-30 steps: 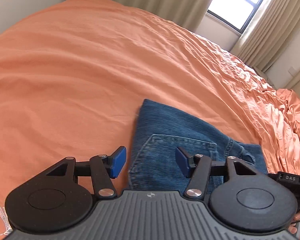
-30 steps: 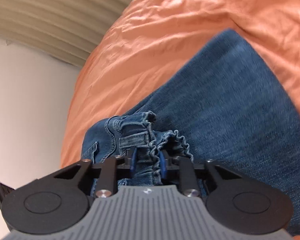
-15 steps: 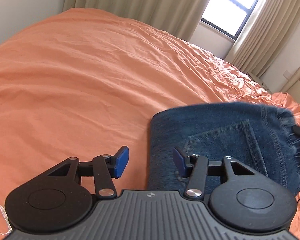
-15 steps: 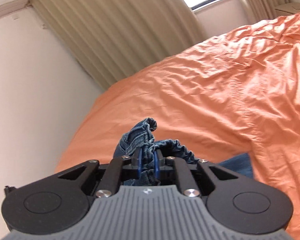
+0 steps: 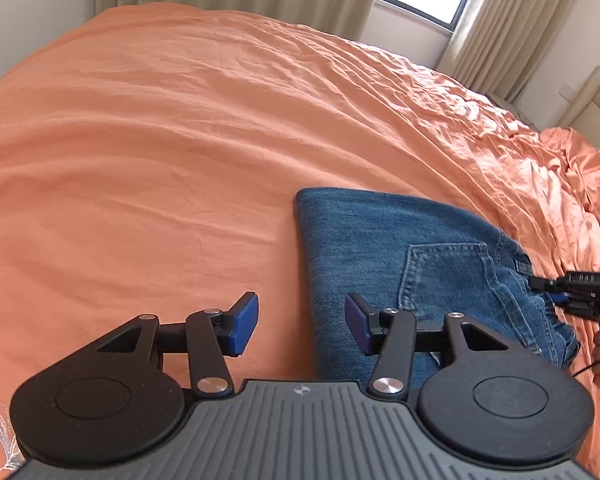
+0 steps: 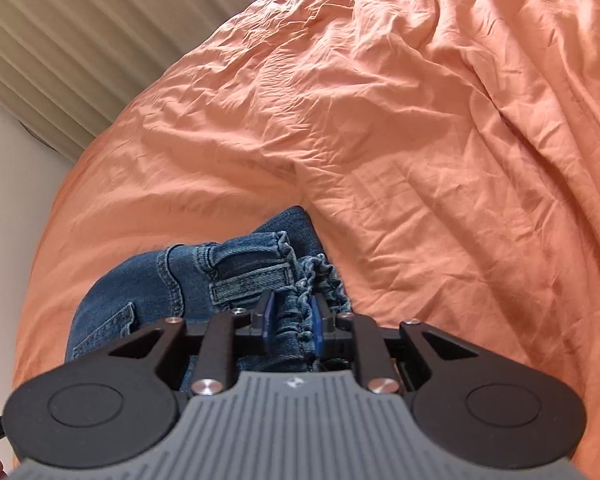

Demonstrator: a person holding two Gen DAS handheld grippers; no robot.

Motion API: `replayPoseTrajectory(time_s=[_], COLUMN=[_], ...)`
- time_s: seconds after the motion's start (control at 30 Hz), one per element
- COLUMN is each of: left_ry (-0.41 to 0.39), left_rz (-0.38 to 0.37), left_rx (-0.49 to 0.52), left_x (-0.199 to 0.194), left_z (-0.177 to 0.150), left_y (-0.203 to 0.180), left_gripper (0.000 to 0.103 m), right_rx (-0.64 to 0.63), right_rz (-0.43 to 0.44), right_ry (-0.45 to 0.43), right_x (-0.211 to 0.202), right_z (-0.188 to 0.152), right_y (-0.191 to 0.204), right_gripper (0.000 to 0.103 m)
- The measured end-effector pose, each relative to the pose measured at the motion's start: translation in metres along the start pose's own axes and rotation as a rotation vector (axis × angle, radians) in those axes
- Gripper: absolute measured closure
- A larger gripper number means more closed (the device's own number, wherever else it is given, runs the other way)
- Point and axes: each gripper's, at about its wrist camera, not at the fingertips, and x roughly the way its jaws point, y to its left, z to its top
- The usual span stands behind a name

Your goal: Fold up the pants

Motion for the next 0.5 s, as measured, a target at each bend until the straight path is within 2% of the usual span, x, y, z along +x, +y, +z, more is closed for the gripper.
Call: replayPoseTrajectory(time_s=[0.07,0.13,0.23,0.37,0.5], left_ry=[-0.007,-0.017,-0.018,0.007,0.048], left_rz=[0.001,0.006,-0.001,-0.014,0.009], left_rx=[0.046,0.096,0.174,0.304,0.416], left_x=[-0.008,-0.018,-0.032,-0.049,-0.056], left_z=[-0.004,-0.011,-0.027,-0.053,-0.079], left_y=[-0.008,-0.018,-0.034,-0.056,-0.068], left_gripper=[0.044,0.044,0.043,0.033,0.025], right_rx=[-0.035,-0.057,-0.012,0.126,0.279], right_rz=[-0.002,0.021,0.057,0.079,0.163], right_ry=[-0.024,-0.066,-0.117,-0.119,-0.073], right_x=[-0.016,-0.041,-0.075,-0.097,-0.087], right_z=[-0.001,-0.011,-0.035,-0.068,-0.084], right_y=[0.007,0.007,-0.006,-0.037,-0.06], right_gripper=[0.076,0.072,0.056,0.053,0.052])
